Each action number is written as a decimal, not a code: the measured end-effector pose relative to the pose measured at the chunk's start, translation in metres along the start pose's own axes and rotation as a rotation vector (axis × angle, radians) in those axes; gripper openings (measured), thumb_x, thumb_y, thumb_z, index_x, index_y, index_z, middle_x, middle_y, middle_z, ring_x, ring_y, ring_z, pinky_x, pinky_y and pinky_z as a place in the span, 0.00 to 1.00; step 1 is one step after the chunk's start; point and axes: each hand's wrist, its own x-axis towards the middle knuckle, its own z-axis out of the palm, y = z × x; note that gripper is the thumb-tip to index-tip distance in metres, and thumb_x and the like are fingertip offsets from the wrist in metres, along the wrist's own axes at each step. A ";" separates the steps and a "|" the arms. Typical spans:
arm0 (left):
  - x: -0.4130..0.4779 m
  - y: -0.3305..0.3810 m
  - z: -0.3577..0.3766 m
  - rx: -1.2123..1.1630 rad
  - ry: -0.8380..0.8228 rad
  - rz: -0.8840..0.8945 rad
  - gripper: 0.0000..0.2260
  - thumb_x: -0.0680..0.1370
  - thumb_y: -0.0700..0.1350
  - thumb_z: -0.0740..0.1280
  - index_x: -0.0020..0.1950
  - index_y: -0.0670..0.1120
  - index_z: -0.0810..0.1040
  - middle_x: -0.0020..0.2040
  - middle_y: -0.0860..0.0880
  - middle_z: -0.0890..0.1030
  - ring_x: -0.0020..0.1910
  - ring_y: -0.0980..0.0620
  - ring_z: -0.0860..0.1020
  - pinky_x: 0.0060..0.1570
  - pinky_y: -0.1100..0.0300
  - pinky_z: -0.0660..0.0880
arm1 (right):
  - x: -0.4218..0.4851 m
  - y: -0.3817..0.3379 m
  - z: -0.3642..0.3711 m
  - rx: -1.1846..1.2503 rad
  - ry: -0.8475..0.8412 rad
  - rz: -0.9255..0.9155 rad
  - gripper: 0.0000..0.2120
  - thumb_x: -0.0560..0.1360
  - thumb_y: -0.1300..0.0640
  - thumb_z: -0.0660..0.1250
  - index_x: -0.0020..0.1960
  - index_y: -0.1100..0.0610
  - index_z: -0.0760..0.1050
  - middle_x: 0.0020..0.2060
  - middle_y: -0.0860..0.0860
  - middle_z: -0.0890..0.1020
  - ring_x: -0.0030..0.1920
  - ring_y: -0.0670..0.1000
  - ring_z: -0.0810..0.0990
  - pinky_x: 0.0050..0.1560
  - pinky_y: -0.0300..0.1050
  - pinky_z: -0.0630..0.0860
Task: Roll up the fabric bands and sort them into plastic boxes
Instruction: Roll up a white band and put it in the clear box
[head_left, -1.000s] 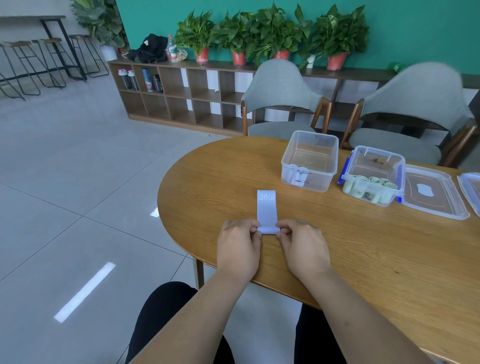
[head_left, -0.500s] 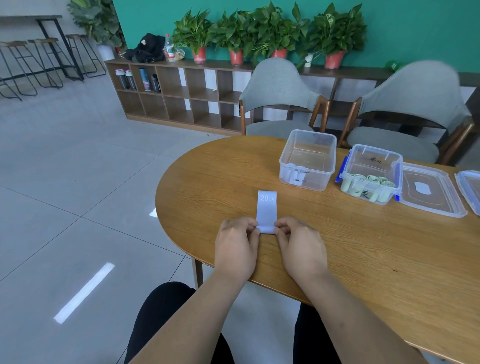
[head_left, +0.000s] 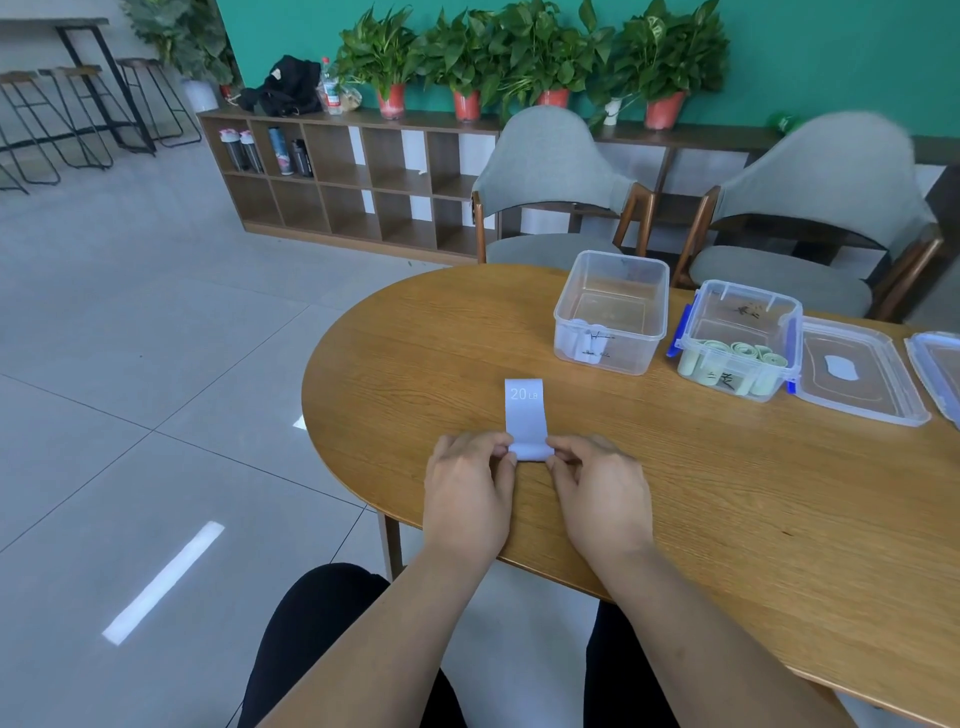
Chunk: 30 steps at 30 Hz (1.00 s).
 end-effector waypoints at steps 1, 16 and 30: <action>0.000 0.000 0.000 -0.008 0.000 -0.002 0.08 0.79 0.44 0.73 0.57 0.53 0.84 0.48 0.60 0.83 0.50 0.56 0.74 0.52 0.56 0.76 | 0.000 0.000 0.000 -0.004 0.003 -0.003 0.10 0.79 0.54 0.72 0.59 0.48 0.85 0.49 0.42 0.83 0.44 0.47 0.82 0.45 0.46 0.79; 0.000 0.000 -0.001 0.033 -0.036 -0.005 0.09 0.77 0.43 0.73 0.56 0.54 0.84 0.48 0.60 0.83 0.51 0.53 0.75 0.55 0.52 0.75 | -0.001 -0.002 0.001 -0.050 0.002 0.023 0.11 0.79 0.54 0.72 0.60 0.47 0.84 0.50 0.42 0.83 0.46 0.48 0.82 0.43 0.43 0.73; 0.001 0.004 -0.002 0.015 -0.042 -0.019 0.05 0.80 0.46 0.71 0.54 0.55 0.82 0.48 0.60 0.83 0.51 0.54 0.75 0.56 0.50 0.75 | 0.001 -0.006 -0.003 -0.020 -0.007 0.060 0.11 0.81 0.53 0.69 0.62 0.46 0.81 0.51 0.42 0.83 0.50 0.48 0.82 0.44 0.43 0.73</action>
